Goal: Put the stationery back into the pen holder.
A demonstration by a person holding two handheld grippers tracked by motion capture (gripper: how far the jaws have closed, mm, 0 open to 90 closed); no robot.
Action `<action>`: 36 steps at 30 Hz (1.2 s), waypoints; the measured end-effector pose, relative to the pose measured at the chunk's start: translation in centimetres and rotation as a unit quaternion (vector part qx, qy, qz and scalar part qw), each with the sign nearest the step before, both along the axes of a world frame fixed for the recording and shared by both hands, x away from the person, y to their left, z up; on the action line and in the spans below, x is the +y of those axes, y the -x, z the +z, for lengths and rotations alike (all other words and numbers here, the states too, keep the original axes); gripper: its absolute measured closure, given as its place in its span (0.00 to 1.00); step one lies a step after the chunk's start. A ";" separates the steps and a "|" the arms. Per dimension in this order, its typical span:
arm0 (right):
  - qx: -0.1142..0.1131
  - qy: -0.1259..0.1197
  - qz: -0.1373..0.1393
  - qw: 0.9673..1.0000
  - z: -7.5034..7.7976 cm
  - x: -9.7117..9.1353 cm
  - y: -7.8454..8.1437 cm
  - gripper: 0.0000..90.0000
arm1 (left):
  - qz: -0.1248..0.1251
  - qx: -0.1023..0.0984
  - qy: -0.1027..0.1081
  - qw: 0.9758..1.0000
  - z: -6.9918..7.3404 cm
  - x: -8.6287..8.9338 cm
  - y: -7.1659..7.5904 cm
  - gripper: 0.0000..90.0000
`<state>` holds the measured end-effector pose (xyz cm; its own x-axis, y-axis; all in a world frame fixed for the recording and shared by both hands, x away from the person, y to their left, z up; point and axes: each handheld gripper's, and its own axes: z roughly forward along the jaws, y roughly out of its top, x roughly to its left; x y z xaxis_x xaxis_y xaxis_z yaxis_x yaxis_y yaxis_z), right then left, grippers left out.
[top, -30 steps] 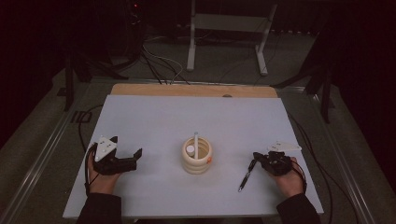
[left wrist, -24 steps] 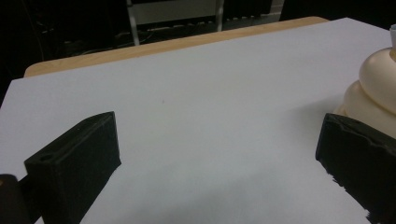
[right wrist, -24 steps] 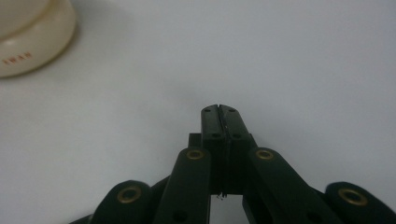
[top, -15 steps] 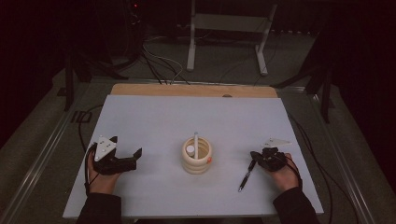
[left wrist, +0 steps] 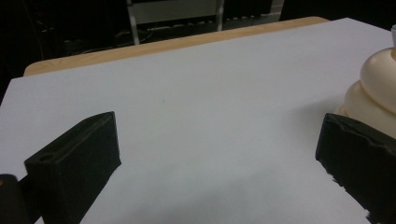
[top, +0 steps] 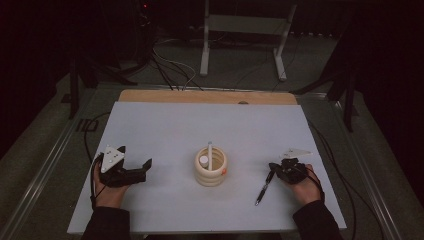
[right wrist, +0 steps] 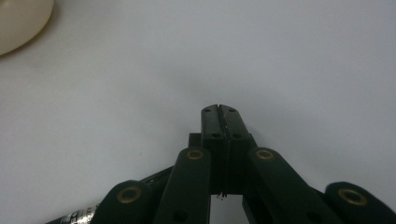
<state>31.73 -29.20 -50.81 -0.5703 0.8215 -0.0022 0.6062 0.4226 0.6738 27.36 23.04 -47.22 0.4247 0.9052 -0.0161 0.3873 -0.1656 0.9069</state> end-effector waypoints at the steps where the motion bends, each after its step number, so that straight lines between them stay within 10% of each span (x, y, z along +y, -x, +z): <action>1: 0.000 0.001 0.000 1.000 0.0 0.0 0.0 1.00 | 0.000 0.000 0.000 1.000 0.0 0.0 0.0 0.00; 36: 0.013 0.016 -0.016 1.000 -0.6 -1.0 0.7 1.00 | 0.000 0.003 0.002 1.000 0.0 0.0 0.0 0.00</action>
<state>31.01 -30.17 -51.42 -0.5437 0.8392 -0.0137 0.6372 0.4234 0.6440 27.36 23.04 -47.25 0.4252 0.9048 -0.0214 0.3919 -0.1628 0.9055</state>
